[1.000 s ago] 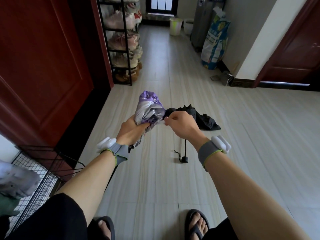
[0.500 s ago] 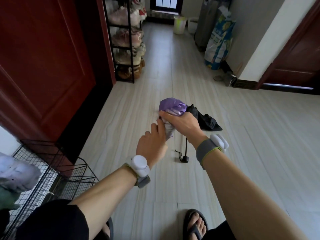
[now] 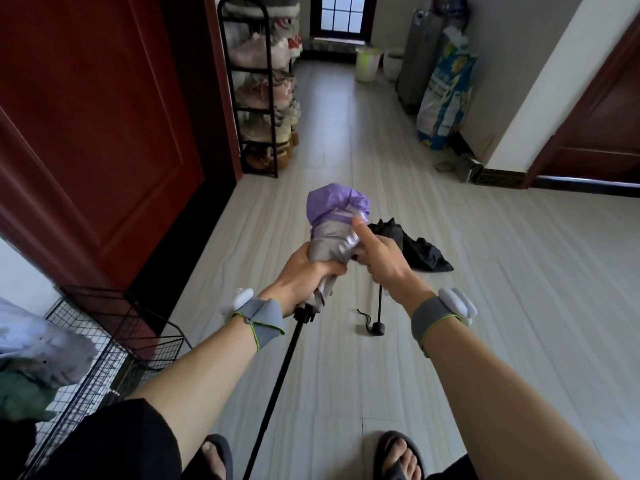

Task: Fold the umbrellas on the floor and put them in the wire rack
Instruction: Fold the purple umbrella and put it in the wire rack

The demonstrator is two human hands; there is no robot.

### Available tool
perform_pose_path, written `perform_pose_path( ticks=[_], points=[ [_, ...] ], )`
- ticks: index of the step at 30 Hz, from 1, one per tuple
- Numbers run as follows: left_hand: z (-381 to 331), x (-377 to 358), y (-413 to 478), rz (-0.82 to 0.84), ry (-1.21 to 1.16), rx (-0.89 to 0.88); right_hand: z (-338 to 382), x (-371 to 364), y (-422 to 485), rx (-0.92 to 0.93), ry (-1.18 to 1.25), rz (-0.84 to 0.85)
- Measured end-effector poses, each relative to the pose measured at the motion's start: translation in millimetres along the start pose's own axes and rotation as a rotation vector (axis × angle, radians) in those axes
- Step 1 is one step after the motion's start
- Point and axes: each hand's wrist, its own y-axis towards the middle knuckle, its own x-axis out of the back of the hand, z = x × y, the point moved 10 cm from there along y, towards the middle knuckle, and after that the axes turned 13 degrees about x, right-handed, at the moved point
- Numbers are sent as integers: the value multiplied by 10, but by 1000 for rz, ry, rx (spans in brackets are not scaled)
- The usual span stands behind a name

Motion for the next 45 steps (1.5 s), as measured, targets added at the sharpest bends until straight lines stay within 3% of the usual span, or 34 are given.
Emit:
perform_pose_path(
  ticks=[4,13,19,23,26,32,37,40,42,45],
  points=[
    [55,109,97,-21,43,-2,66,195,22,14,-34,-79],
    [-54,365,139,-161,175,-63,192,44,115,109,-281,-5],
    [-91,485,32,-509,504,-66,145,-175,46,113,-463,137],
    [-197,194,-92,-670,917,-262,286,-164,71,194,-421,39],
    [-316,60,-210,-848,1250,-468,144,-170,85,143,-389,49],
    [-290,-244,-285,-850,1417,-643,-103,-209,-6,-90,-134,58],
    [-245,-317,-433,-894,1324,-816,-85,-47,12,-11,-218,-75],
    [-203,-359,-450,-666,1231,-802,-170,9,-6,-61,-124,-90],
    [-221,-327,-476,-476,1016,-659,-225,61,4,-81,-36,-121],
    [-213,-108,-326,-317,605,-354,-234,62,2,-84,10,-147]
  ],
)
